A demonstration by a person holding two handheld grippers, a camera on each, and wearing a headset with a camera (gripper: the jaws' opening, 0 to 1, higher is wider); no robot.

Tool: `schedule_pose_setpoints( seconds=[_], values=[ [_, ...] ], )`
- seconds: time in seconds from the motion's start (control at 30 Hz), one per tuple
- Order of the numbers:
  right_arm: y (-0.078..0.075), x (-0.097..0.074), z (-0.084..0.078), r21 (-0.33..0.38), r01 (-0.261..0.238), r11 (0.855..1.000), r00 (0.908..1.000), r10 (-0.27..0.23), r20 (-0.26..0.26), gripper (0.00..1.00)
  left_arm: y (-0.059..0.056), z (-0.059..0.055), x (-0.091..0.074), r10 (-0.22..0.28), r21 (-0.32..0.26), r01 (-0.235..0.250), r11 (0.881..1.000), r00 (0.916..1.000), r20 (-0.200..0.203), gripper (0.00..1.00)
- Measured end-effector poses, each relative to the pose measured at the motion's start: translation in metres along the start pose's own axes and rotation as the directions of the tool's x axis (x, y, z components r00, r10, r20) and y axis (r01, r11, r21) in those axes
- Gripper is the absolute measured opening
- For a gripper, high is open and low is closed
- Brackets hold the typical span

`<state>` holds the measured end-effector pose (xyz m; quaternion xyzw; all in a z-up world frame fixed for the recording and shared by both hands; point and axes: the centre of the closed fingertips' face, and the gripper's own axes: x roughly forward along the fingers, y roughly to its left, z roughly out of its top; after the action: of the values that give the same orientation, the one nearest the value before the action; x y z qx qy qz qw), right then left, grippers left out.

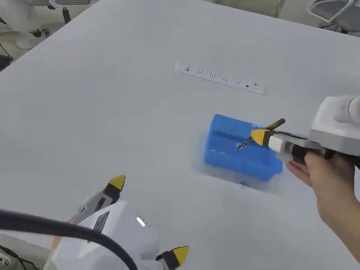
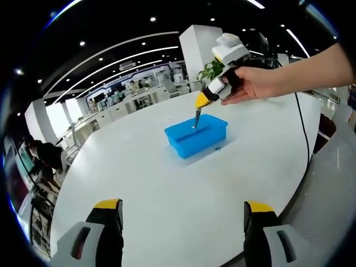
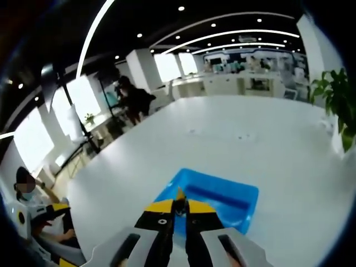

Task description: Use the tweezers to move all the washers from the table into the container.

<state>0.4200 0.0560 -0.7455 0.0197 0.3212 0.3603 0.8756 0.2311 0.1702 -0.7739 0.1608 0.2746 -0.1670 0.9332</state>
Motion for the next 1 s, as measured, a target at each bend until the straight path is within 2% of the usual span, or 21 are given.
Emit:
schedule_pose_setpoints(
  seconds=[0.23, 0.53, 0.77, 1.0],
  values=[
    [-0.014, 0.014, -0.02, -0.113, 0.03, 0.993, 0.9956, -0.039, -0.085, 0.03, 0.002, -0.004, 0.002, 0.006, -0.01, -0.006, 1.0, 0.9999, -0.009, 0.91],
    [-0.024, 0.03, -0.034, -0.104, 0.03, 0.994, 0.9909, -0.043, -0.127, 0.03, 0.003, -0.008, 0.004, 0.008, -0.005, -0.008, 1.0, 0.9997, -0.025, 0.91],
    [-0.027, 0.034, -0.042, -0.139, 0.042, 0.989, 0.9853, -0.064, -0.159, 0.04, 0.004, -0.009, 0.004, 0.008, -0.008, -0.008, 1.0, 0.9994, -0.033, 0.91],
    [-0.028, 0.032, -0.041, -0.136, 0.051, 0.989, 0.9856, -0.072, -0.153, 0.05, 0.004, -0.009, 0.003, 0.005, -0.012, -0.006, 1.0, 0.9994, -0.035, 0.91]
  ],
)
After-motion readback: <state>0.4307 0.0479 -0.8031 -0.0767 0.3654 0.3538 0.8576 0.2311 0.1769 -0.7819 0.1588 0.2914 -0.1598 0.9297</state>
